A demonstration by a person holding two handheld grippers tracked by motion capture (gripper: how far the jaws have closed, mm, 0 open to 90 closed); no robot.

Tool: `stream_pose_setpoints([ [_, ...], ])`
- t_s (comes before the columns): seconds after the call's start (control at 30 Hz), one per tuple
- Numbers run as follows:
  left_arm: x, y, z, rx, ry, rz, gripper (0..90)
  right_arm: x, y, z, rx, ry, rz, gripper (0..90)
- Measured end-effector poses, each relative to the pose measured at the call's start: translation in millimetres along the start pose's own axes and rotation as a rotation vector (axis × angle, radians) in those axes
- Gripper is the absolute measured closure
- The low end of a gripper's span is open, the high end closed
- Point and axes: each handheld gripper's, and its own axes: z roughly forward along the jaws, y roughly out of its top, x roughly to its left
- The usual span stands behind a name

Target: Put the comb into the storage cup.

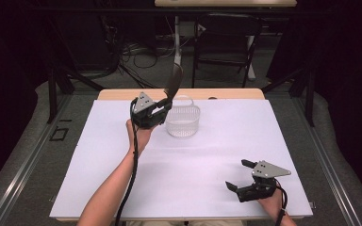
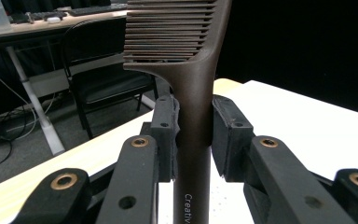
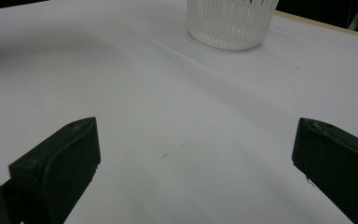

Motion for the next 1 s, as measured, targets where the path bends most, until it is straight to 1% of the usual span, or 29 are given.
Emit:
stream_pose_setpoints([
  [0.13, 1.1, 1.7, 1.4, -0.005, 0.0, 0.006, 72.2, -0.2, -0.2, -0.1, 0.002, -0.001, 0.004, 0.8],
  [0.37, 4.2, 6.4, 4.3, 0.007, -0.011, 0.017, 72.2, -0.4, -0.3, -0.1, 0.001, 0.0, 0.002, 0.8],
  [0.67, 5.7, 10.0, 7.4, 0.003, -0.018, 0.036, 72.2, -0.2, -0.2, -0.1, 0.001, 0.0, 0.002, 0.8],
  [0.77, 6.5, 11.3, 8.6, -0.001, -0.022, 0.043, 72.2, -0.5, -0.2, -0.8, 0.0, 0.001, 0.002, 0.8],
  [0.9, 6.7, 12.0, 10.5, -0.007, -0.039, 0.051, 72.1, -0.7, -0.3, -0.8, -0.001, 0.001, 0.003, 0.8],
  [0.97, 6.3, 12.3, 11.7, -0.005, -0.033, 0.057, 72.2, -0.8, -0.4, -0.6, 0.001, 0.002, 0.003, 0.8],
  [1.0, 6.6, 12.2, 12.1, -0.006, -0.037, 0.057, 72.2, -0.8, -0.4, -0.5, 0.001, 0.002, 0.004, 0.8],
])
